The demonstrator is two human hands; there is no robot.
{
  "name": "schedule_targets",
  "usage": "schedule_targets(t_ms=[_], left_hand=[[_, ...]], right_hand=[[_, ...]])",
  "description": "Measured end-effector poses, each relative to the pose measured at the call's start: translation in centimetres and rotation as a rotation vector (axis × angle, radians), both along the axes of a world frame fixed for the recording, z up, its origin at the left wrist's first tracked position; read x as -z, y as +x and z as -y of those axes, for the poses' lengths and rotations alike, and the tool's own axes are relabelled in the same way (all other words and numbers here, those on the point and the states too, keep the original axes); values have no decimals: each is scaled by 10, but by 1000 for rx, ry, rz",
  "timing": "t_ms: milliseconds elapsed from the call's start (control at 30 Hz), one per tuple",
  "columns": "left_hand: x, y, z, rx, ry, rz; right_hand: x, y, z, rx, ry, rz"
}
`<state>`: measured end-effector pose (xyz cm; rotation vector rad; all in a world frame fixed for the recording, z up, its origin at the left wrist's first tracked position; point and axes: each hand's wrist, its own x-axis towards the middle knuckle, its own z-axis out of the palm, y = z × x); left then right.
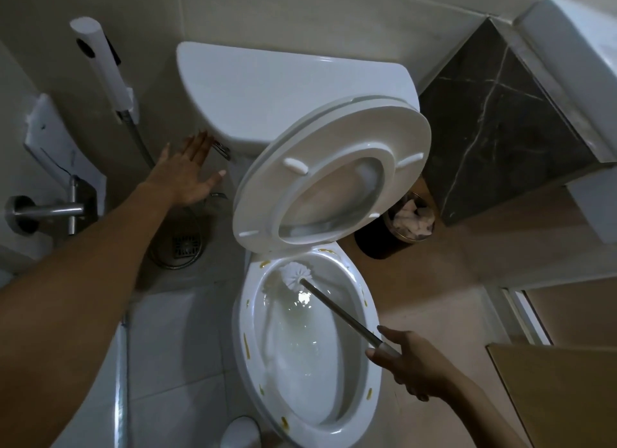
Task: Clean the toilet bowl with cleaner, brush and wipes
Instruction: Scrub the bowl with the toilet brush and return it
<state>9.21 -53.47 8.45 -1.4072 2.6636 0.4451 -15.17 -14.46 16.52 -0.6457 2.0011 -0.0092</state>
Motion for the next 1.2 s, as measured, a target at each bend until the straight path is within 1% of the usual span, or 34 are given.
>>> schedule_targets(t_ms=[100, 467, 633, 767, 867, 1200], left_hand=[[-2, 2, 3, 26, 12, 26], [-17, -6, 6, -16, 127, 91], [-19, -8, 1, -27, 129, 95], [-23, -8, 2, -19, 117, 136], [-23, -9, 1, -23, 131, 120], [-24, -9, 2, -11, 126, 151]], right_hand=[[-3, 2, 0, -17, 4, -10], [-5, 11, 0, -62, 36, -1], [-3, 12, -5, -89, 36, 2], [0, 13, -8, -113, 27, 5], [3, 11, -7, -131, 33, 4], [4, 12, -4, -136, 12, 8]])
